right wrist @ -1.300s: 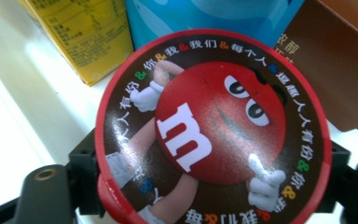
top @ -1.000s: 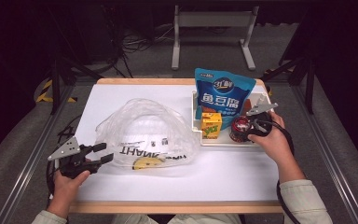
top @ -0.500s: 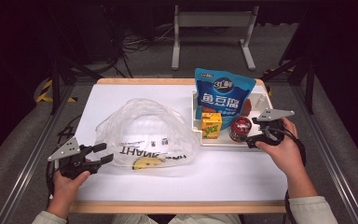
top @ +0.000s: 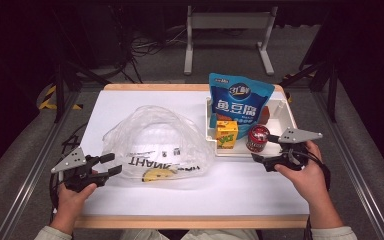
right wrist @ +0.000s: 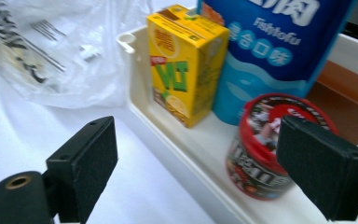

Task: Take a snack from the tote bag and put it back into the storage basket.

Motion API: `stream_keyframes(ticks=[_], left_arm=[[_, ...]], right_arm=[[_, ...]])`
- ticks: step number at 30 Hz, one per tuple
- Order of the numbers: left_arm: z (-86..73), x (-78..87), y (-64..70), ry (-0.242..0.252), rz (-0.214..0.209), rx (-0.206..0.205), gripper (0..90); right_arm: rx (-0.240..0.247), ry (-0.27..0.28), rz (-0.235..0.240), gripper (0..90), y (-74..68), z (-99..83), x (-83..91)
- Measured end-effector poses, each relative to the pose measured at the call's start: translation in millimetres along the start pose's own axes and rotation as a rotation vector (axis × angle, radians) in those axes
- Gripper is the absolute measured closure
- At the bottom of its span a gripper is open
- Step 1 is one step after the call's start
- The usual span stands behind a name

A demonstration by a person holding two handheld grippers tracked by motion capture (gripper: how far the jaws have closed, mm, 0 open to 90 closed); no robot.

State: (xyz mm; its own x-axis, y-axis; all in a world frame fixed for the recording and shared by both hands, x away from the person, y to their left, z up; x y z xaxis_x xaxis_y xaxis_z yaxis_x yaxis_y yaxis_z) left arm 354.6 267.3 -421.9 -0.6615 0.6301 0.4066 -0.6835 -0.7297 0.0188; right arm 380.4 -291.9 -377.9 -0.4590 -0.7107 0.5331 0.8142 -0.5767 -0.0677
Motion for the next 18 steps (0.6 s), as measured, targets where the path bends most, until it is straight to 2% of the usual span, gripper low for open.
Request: stream_keyframes(ticks=[2, 7, 18], left_arm=[[0.0, -0.1, 0.1, 0.000, -0.003, -0.004, 44.1], [0.9, 1.0, 0.3, 0.013, -0.014, -0.010, 43.7], [1.6, 3.3, 1.9, 0.027, -0.031, -0.012, 42.8]], right_arm=[[-0.010, 0.032, 0.028, 13.6, -4.8, -3.0, -2.4], [0.009, 0.049, 0.048, 13.6, -13.6, -7.2, -8.0], [0.020, 0.056, 0.089, 13.4, -23.8, -16.8, -24.2]])
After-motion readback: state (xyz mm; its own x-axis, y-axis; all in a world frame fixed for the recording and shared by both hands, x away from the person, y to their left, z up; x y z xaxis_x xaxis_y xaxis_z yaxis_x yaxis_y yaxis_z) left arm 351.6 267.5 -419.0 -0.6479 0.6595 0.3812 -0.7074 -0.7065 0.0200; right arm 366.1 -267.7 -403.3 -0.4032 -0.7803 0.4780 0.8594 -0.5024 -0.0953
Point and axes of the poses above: each handheld gripper's, and its own axes: x roughly backward along the jaws, z roughly out of its top, y roughly to its right, the point moved 2 cm from there along -x, roughly forward along the jaws, and after that the axes turned 12 degrees about z, right-handed, at the moved point
